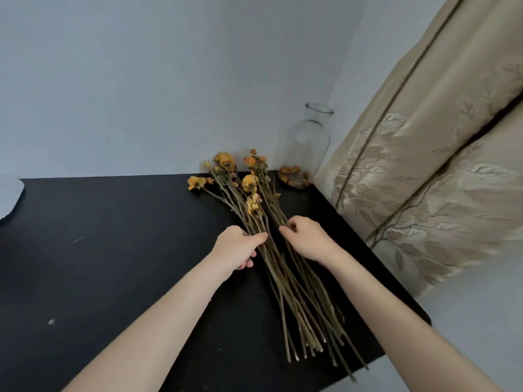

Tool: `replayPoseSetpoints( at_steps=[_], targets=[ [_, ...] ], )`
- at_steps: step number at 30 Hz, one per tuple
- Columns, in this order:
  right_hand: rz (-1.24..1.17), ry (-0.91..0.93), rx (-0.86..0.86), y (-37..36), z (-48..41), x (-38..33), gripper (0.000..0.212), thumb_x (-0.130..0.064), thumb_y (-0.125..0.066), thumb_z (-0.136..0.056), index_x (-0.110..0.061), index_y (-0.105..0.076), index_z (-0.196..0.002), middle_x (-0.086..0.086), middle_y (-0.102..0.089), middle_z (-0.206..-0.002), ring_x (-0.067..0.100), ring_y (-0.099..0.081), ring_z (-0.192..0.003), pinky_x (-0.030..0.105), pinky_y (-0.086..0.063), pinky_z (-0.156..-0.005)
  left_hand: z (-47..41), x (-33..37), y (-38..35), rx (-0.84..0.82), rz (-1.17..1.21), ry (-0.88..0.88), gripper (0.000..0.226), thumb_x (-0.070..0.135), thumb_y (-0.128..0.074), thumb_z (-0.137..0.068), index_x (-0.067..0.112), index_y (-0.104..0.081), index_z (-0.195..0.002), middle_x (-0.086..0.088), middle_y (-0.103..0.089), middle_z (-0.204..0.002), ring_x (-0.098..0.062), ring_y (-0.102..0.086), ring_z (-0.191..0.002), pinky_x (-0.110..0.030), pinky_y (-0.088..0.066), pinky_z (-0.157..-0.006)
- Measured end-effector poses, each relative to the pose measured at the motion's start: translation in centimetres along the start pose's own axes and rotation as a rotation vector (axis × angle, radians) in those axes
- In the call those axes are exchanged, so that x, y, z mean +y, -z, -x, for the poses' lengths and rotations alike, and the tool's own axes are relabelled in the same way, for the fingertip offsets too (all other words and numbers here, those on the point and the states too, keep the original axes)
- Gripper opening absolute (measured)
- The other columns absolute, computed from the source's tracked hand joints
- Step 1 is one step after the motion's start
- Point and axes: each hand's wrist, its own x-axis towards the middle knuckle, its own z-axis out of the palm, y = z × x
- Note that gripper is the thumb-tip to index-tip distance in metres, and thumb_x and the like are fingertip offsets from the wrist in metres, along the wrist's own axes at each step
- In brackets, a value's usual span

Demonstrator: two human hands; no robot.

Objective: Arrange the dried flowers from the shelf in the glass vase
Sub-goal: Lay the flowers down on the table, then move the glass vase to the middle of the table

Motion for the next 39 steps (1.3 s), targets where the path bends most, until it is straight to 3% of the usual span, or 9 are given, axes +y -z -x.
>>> replayPoseSetpoints(
  at_steps=[6,11,17,20,22,28,31,34,39],
  targets=[
    [-0.182,-0.01,-0.006,0.1,0.2,-0.7,0.038,-0.035,-0.043,-0.097,-0.016,-0.049,-0.065,-0.003,-0.046,-0.06,0.009,-0.045,-0.052,0.024,-0.035,-0.051,0.1,0.3,0.0,-0.013,0.168,0.052,0.02,0.022,-0.059,-0.087,0.007,-0.053,-0.075,-0.002,-0.047,-0.062,-0.008,-0.038,-0.039,-0.014,-0.027,-0.031],
    [-0.16,-0.064,-0.089,-0.6,0.0,-0.4,0.038,-0.052,-0.054,-0.087,-0.015,-0.052,-0.082,-0.004,-0.052,-0.074,0.01,-0.051,-0.068,0.021,-0.036,-0.056,-0.2,0.1,0.1,0.005,-0.041,0.004,0.035,0.032,-0.064,-0.084,0.011,-0.044,-0.064,-0.001,-0.041,-0.052,-0.006,-0.034,-0.028,-0.013,-0.026,-0.03],
    [-0.316,-0.012,-0.028,0.1,-0.2,-0.4,0.013,-0.021,-0.057,-0.089,-0.013,-0.064,-0.097,0.007,-0.071,-0.093,0.018,-0.066,-0.086,0.036,-0.053,-0.088,-0.4,0.3,-0.1,0.05,0.137,0.014,0.019,0.023,-0.058,-0.087,0.012,-0.046,-0.078,-0.001,-0.044,-0.058,-0.006,-0.038,-0.033,-0.013,-0.026,-0.03],
    [-0.246,-0.028,-0.053,0.3,-0.2,0.2,0.018,-0.021,-0.054,-0.089,-0.009,-0.064,-0.098,0.014,-0.07,-0.098,0.021,-0.064,-0.084,0.034,-0.05,-0.08,-0.4,0.0,0.4,0.062,0.017,0.022,0.024,0.03,-0.056,-0.089,0.009,-0.049,-0.081,-0.003,-0.047,-0.063,-0.008,-0.041,-0.035,-0.014,-0.029,-0.031],
    [-0.171,-0.049,-0.062,0.3,-0.2,0.8,0.027,-0.032,-0.055,-0.091,-0.009,-0.063,-0.104,0.007,-0.068,-0.095,0.02,-0.063,-0.087,0.033,-0.05,-0.079,-0.4,-0.3,0.9,0.122,-0.109,-0.007,0.034,0.04,-0.053,-0.089,0.006,-0.049,-0.09,-0.004,-0.052,-0.068,-0.011,-0.046,-0.038,-0.018,-0.035,-0.037],
    [-0.233,-0.037,0.074,3.2,-1.4,1.2,0.033,-0.039,-0.049,-0.094,-0.013,-0.059,-0.112,0.003,-0.062,-0.102,0.02,-0.059,-0.101,0.039,-0.049,-0.093,-1.1,2.0,2.4,0.376,-0.198,-0.319,0.037,0.042,-0.052,-0.09,0.01,-0.043,-0.107,-0.002,-0.056,-0.075,-0.016,-0.055,-0.063,-0.031,-0.044,-0.059],
    [-0.291,0.012,0.228,5.4,-3.4,0.4,0.035,-0.04,-0.051,-0.093,-0.012,-0.055,-0.114,0.003,-0.06,-0.102,0.021,-0.058,-0.099,0.039,-0.049,-0.09,-2.7,5.2,1.9,0.341,-0.15,-0.416,0.046,0.037,-0.059,-0.088,0.008,-0.041,-0.118,0.001,-0.056,-0.077,-0.014,-0.058,-0.07,-0.026,-0.046,-0.062],
    [-0.377,0.068,0.392,8.0,-5.9,-1.0,0.05,-0.039,-0.056,-0.09,-0.006,-0.046,-0.125,0.001,-0.051,-0.102,0.021,-0.054,-0.101,0.029,-0.041,-0.084,-5.3,8.7,0.7,0.242,-0.071,-0.426,0.072,0.038,-0.068,-0.081,0.006,-0.031,-0.134,-0.002,-0.057,-0.1,-0.021,-0.06,-0.095,-0.029,-0.047,-0.081],
    [-0.435,0.071,0.555,11.3,-10.8,-1.8,0.068,-0.037,-0.063,-0.086,-0.001,-0.033,-0.136,0.015,-0.046,-0.133,0.027,-0.044,-0.124,0.022,-0.031,-0.086,-11.0,12.2,-1.9,0.137,-0.005,-0.391,0.104,0.035,-0.078,-0.072,0.005,-0.01,-0.144,-0.014,-0.041,-0.138,-0.024,-0.044,-0.123,-0.022,-0.033,-0.088]
  ],
)
